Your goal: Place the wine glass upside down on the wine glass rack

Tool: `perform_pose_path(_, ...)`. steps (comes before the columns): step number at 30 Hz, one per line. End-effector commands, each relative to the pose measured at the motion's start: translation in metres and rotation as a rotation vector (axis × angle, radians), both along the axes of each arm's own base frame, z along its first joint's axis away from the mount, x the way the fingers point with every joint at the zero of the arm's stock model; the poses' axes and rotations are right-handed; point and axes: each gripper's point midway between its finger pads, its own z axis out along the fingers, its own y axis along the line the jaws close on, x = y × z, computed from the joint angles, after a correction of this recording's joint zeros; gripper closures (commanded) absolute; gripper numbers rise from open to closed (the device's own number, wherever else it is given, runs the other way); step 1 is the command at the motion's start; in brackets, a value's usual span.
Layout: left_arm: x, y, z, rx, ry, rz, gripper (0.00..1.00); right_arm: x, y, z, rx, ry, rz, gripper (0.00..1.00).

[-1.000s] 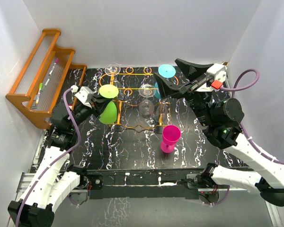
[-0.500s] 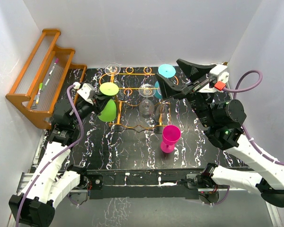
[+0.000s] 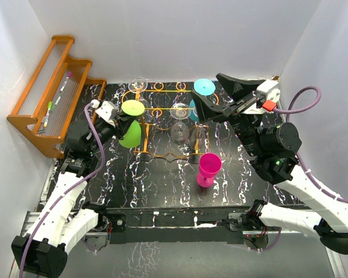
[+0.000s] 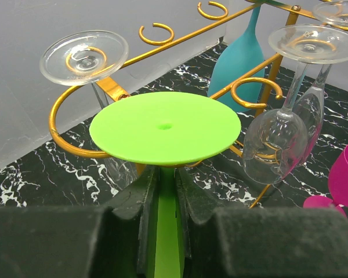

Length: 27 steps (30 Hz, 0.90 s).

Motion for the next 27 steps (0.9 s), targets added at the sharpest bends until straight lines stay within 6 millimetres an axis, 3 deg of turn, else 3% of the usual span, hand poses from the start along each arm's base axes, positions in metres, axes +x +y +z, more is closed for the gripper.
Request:
perform_pose_path(1, 0.0, 0.003, 0.014, -0.006, -0.047, 0.014, 0.97, -0.008, -0.01, 0.013, 0.046, -0.028, -0.002, 0.02)
perform_pose_path(10, -0.001, 0.009, 0.016, -0.008, -0.058, 0.047, 0.63, 0.0, -0.006, -0.011, 0.012, 0.036, -0.014, 0.02)
perform_pose_path(17, -0.004, 0.012, 0.012, -0.006, -0.046, 0.062, 0.59, -0.003, -0.006, -0.031, -0.048, 0.098, 0.003, 0.02)
perform_pose_path(22, -0.011, 0.012, 0.004, 0.025, -0.018, 0.046, 0.53, -0.022, 0.017, -0.059, -0.304, 0.178, 0.147, 0.02)
perform_pose_path(27, -0.028, 0.009, -0.003, 0.066, 0.016, -0.005, 0.44, -0.065, 0.034, -0.087, -0.399, 0.182, 0.392, 0.02)
